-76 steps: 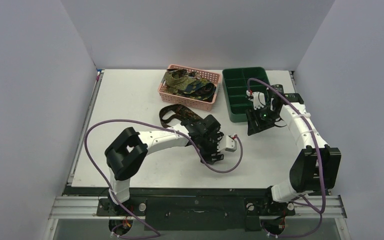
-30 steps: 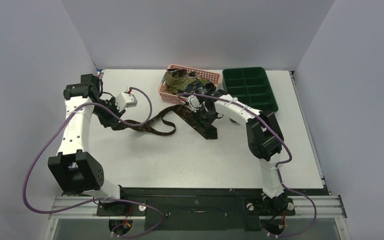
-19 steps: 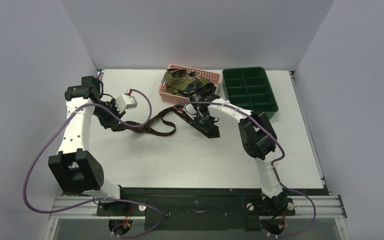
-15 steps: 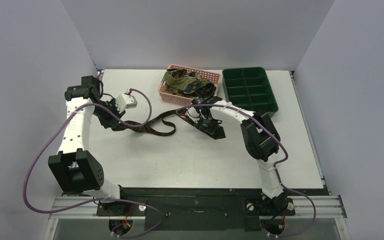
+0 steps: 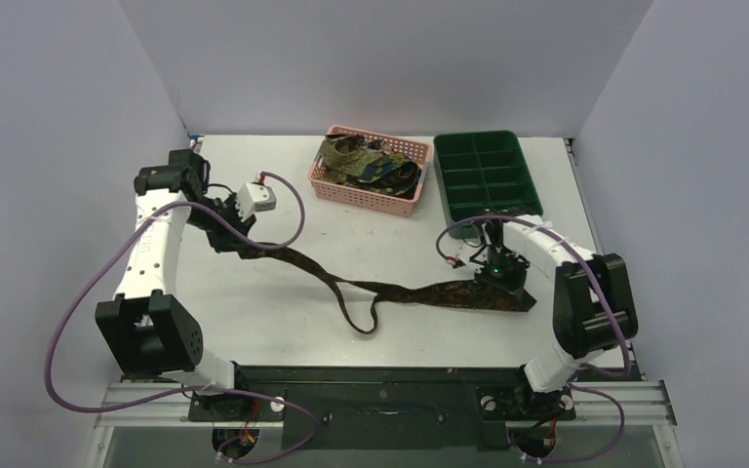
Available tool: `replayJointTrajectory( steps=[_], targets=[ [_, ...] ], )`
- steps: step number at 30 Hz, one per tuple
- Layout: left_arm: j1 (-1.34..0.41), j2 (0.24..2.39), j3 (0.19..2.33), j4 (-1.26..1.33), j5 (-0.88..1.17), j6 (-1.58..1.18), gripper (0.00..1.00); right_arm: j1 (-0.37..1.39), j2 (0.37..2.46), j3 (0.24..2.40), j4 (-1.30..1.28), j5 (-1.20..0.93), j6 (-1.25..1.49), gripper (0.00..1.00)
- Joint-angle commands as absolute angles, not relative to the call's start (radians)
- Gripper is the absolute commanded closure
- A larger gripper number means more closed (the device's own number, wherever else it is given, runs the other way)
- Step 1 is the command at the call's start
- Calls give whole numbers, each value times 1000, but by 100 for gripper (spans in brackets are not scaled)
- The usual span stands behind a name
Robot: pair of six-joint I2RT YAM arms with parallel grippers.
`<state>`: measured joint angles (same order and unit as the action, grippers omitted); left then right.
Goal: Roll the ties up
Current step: Flatten out the tie at the center of the board.
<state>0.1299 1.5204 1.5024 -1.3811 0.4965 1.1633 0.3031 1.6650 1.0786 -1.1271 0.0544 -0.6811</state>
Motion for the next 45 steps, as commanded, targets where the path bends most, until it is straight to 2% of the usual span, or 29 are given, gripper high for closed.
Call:
replayJointTrajectory(
  steps=[1, 4, 7, 10, 12, 13, 14, 15, 16, 17, 19, 22, 27, 33, 41, 44, 45],
  targets=[
    [19, 1496, 1489, -1497, 620, 1157, 93, 186, 1518, 987, -1271, 144, -886, 100],
    [-91, 1483, 1413, -1439, 641, 1123, 93, 75, 1497, 951, -1287, 186, -997, 100],
    [-121, 1508, 1344, -1337, 639, 1045, 93, 23, 1535, 955, -1261, 206, -1028, 100],
    [-121, 1640, 1360, -1268, 591, 1042, 91, 5, 1586, 993, -1217, 215, -992, 100],
    [-116, 1743, 1406, -1286, 529, 1075, 84, 3, 1608, 1019, -1187, 222, -964, 100],
    [-111, 1796, 1438, -1293, 512, 1084, 74, 3, 1614, 1029, -1174, 226, -938, 99],
    [-93, 1815, 1453, -1306, 488, 1091, 69, 3, 1614, 1049, -1176, 225, -932, 90],
    [-82, 1838, 1480, -1310, 481, 1101, 58, 3, 1607, 1057, -1184, 225, -926, 84],
    [-58, 1842, 1490, -1310, 472, 1106, 52, -10, 1601, 1070, -1189, 221, -924, 73],
    [-47, 1838, 1503, -1309, 470, 1115, 41, -22, 1581, 1074, -1203, 219, -925, 70],
    [-31, 1807, 1506, -1309, 474, 1137, 34, -32, 1549, 1097, -1227, 172, -914, 65],
    [-68, 1733, 1465, -1291, 525, 1167, 32, -39, 1513, 1123, -1289, 81, -893, 64],
    [-239, 1614, 1293, -1108, 521, 1152, 31, -33, 1500, 1167, -1323, -122, -813, 64],
    [-367, 1644, 1238, -943, 489, 1133, 31, -13, 1571, 1201, -1317, -253, -690, 65],
    [-455, 1772, 1227, -838, 400, 1149, 32, 66, 1611, 1128, -1159, -200, -576, 66],
    [-462, 1807, 1219, -798, 379, 1138, 37, 102, 1640, 1074, -1114, -130, -557, 68],
    [-463, 1811, 1213, -790, 375, 1130, 42, 108, 1648, 1063, -1090, -114, -556, 69]
  ],
)
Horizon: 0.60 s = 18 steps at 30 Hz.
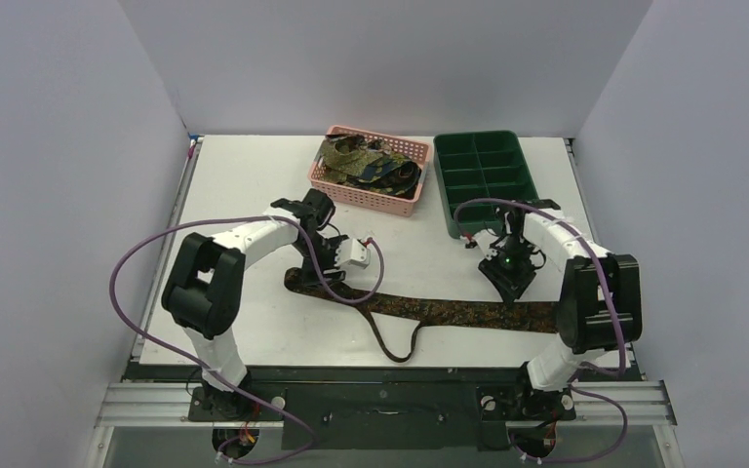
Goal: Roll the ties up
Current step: Flatten out the tie at the center of the board.
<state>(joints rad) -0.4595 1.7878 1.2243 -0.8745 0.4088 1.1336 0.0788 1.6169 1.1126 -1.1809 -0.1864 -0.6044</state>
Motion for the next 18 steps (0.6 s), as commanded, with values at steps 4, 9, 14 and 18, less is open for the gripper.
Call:
replayJointTrajectory(
  steps=[4, 9, 14, 18],
  targets=[
    [-461, 1820, 1205, -811, 359, 1133, 69, 125, 1672, 1014, -1031, -36, -538, 73],
    [-408, 1763, 1227, -996, 374, 1202, 94, 125, 1696, 975, -988, 45, -536, 82],
    [-267, 1734, 1288, -1162, 395, 1286, 100, 126, 1708, 958, -966, 76, -541, 100],
    [-211, 1744, 1279, -1212, 333, 1348, 100, 126, 1704, 953, -957, 94, -546, 100]
  ],
)
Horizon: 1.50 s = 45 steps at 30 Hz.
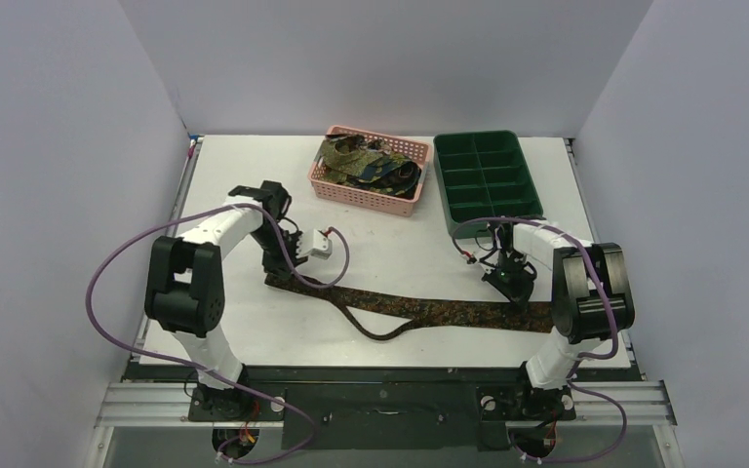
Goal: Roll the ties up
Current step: Flatten out the tie at the center of the board.
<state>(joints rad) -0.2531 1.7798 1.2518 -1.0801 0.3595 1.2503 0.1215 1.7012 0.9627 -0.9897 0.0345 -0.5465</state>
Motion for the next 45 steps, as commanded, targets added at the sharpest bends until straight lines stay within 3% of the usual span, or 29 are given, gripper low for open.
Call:
replayJointTrajectory(
  steps=[1, 14, 17, 19, 20, 23, 24, 27, 28, 30, 31, 34, 38, 44, 45],
  targets=[
    [-208, 1750, 1270, -1212, 320, 1351, 100, 127, 1703, 953, -957, 94, -547, 100],
    [-71, 1912, 1342, -1174, 244, 1273, 100, 131, 1659, 966, -953, 166, -600, 100],
    [-70, 1903, 1359, -1163, 263, 1251, 92, 133, 1664, 991, -950, 164, -600, 100],
    [-70, 1892, 1376, -1160, 288, 1236, 84, 135, 1665, 1000, -952, 165, -601, 100],
    [-72, 1888, 1386, -1161, 302, 1231, 73, 134, 1664, 1000, -953, 165, -602, 100],
    [-84, 1833, 1387, -1150, 351, 1223, 55, 131, 1634, 990, -967, 153, -620, 100],
    [-88, 1817, 1378, -1145, 363, 1221, 43, 128, 1621, 987, -980, 143, -624, 100],
    [-127, 1732, 1348, -1115, 427, 1216, 24, 125, 1537, 975, -1007, 100, -643, 99],
    [-143, 1714, 1327, -1105, 438, 1202, 16, 125, 1504, 975, -1025, 91, -645, 95],
    [-228, 1665, 1285, -1061, 471, 1168, 1, 123, 1455, 989, -1049, 55, -644, 79],
    [-253, 1635, 1271, -1013, 487, 1150, 2, 124, 1439, 992, -1055, 28, -644, 68],
    [-386, 1585, 1194, -894, 527, 1044, 3, 127, 1371, 991, -1073, -34, -652, 57],
    [-539, 1603, 1139, -710, 562, 937, 3, 127, 1339, 954, -1079, -35, -682, 57],
    [-663, 1688, 1154, -694, 581, 884, 1, 128, 1312, 946, -1105, -84, -669, 64],
    [-673, 1690, 1146, -694, 583, 888, 7, 130, 1309, 948, -1106, -91, -657, 65]
  ],
)
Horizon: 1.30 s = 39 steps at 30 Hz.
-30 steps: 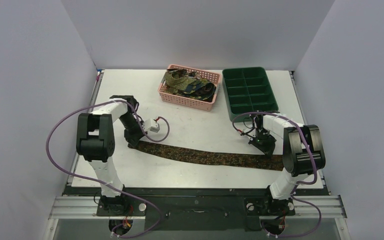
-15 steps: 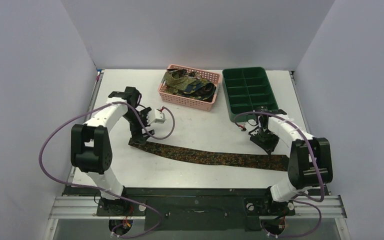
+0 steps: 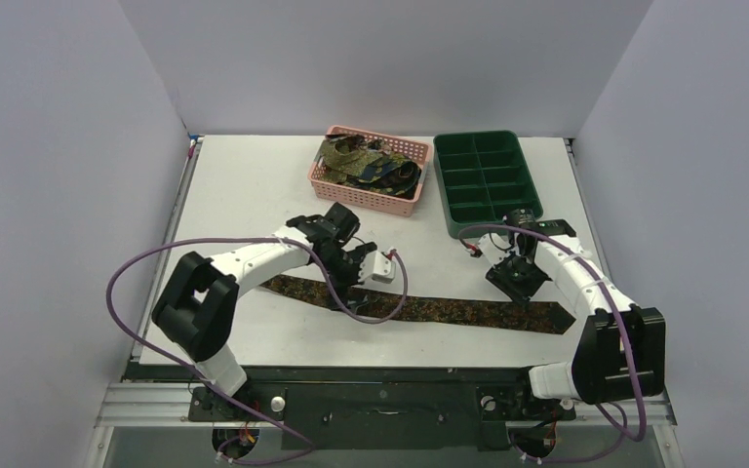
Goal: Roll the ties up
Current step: Flatten out the tie at the center of the board.
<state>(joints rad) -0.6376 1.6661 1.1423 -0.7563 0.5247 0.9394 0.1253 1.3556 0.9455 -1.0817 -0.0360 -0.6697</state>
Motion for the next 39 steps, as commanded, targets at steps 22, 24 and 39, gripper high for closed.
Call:
replayJointTrajectory(
  steps=[22, 24, 39],
  targets=[
    [-733, 1791, 1131, -706, 485, 945, 56, 81, 1315, 924, -1107, -101, -644, 68],
    [-734, 1787, 1125, -694, 480, 938, 52, 78, 1312, 922, -1109, -102, -644, 68],
    [-737, 1755, 1154, -666, 471, 933, 48, 79, 1320, 920, -1124, -110, -644, 68]
  ],
)
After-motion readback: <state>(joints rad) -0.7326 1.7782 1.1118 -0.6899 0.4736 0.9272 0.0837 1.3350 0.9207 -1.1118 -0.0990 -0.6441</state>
